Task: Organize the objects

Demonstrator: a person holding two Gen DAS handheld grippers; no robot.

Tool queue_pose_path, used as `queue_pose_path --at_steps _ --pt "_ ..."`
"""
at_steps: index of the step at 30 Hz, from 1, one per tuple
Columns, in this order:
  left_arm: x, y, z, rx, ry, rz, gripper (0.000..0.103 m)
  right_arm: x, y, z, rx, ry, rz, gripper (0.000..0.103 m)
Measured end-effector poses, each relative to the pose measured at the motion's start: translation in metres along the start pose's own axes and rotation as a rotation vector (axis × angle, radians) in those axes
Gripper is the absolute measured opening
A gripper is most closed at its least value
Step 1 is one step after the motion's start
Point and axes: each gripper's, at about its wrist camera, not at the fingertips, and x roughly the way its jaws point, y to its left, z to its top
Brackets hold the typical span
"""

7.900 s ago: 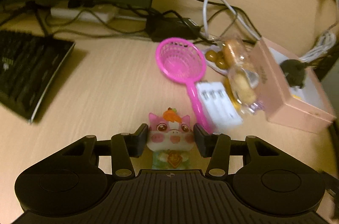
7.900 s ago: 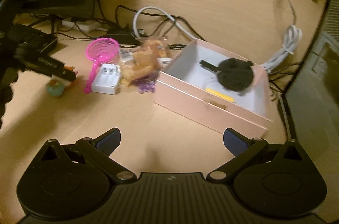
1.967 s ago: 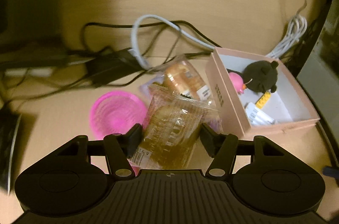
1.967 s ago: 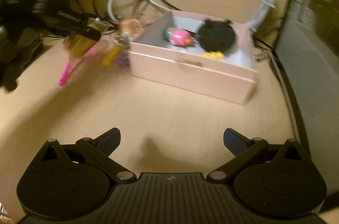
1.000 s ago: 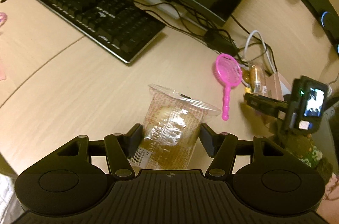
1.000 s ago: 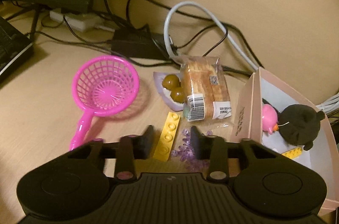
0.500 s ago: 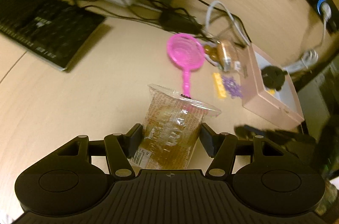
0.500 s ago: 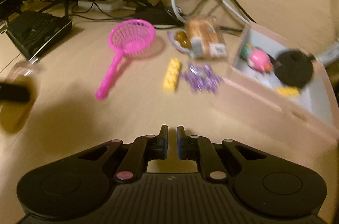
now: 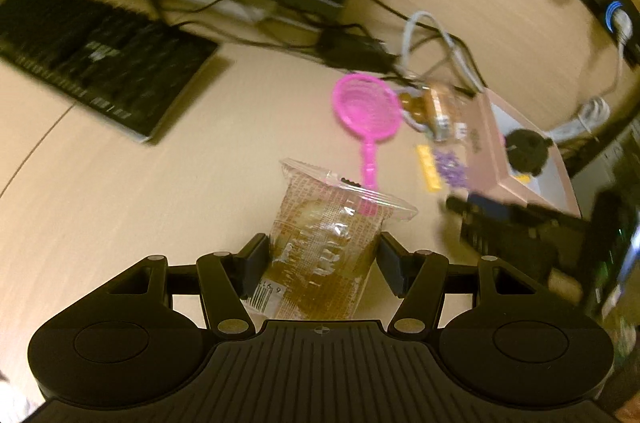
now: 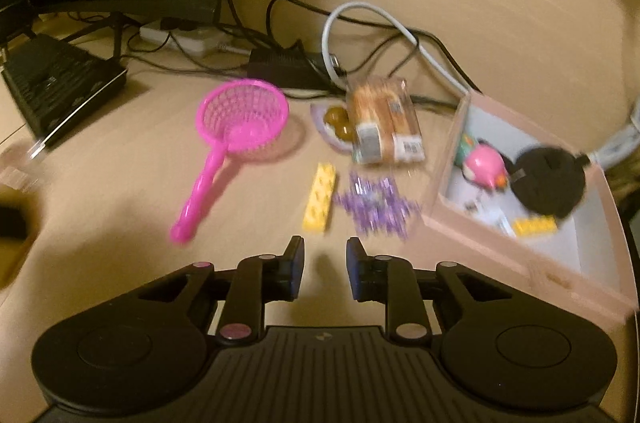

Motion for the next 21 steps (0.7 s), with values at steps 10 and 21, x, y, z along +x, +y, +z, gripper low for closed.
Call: queue_pose_path --at_steps 10,21 --pt "-0.011 0.045 -0.009 -0.110 0.006 0.054 0.064 0.044 0.005 0.023 0.024 0.045 -0.021 0.013" --pt "0.026 -0.019 0.003 0.024 0.066 -0.081 0.064 -0.052 -0.029 -0.065 -0.070 0.076 0.102 0.013"
